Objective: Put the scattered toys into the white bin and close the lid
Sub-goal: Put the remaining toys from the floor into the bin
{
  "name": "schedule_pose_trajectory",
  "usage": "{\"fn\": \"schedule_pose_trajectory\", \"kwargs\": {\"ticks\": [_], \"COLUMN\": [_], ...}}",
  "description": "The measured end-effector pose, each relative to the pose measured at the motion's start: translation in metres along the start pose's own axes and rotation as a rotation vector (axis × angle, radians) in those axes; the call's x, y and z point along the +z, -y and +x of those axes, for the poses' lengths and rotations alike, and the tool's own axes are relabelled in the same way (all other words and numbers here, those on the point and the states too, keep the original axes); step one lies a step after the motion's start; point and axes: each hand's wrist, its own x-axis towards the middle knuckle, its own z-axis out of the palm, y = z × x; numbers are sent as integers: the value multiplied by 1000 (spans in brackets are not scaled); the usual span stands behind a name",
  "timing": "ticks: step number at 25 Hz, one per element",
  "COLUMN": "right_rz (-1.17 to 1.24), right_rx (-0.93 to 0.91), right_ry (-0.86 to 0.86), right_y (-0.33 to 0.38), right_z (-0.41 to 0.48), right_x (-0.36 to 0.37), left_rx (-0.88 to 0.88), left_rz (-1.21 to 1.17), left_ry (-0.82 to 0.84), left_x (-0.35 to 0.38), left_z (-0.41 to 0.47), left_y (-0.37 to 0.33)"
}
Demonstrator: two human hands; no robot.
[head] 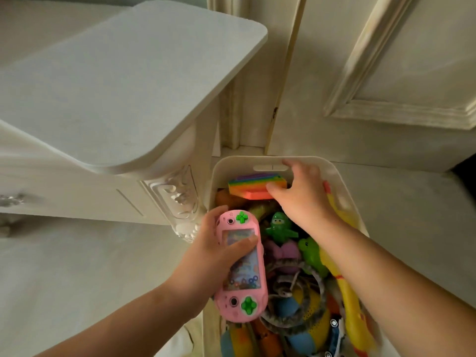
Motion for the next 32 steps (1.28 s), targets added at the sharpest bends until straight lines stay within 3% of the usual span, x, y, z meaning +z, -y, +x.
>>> {"fn": "schedule_pose_trajectory", "kwargs": {"ticks": [1,3,7,9,12,13,16,17,20,24,26,27,29,32], "right_rz": [-258,-435,-688,-568,-122,-30,185,221,66,-273,-397,-425,-407,-280], "right_rx": [-207,-408,-382,-352,-387,-345,-57,-38,-142,-483,-522,-460,-268,-178], "right_ry": [-89,-19,151,182,-122,-89,395,422,248,-132,-316,-330,-218,-25], "right_y": [-1,-4,-11,1,5,3,-7,-16,-41,-66,-81,-87,-96,-109], "right_z": [-5,-12,5,5,-31,-47,-88,-91,-83,-84,-81,-78,-70,-65], "right_x": [4,14,25,15,-18,-29,-44,-42,-34,-33,-44,-50,-61,-68], "left_rx": [4,8,4,5,6,3,0,13,174,642,806,790,596,292], "left_rz": [15,37,34,28,-30,-66,-133,-111,186,839,1090,1166,1232,1116], "left_ry": [12,35,43,59,108,130,199,211,150,-102,-251,-319,-382,-272], "left_x": [-1,-1,1,2,8,11,28,32,39,22,10,4,-4,-6], "left_z": [1,0,-2,-5,-9,-7,-6,-5,-3,-9,-16,-22,-31,-38], "left_y": [-1,-2,-5,-4,-4,-3,-2,-1,5,17,25,28,32,37]}}
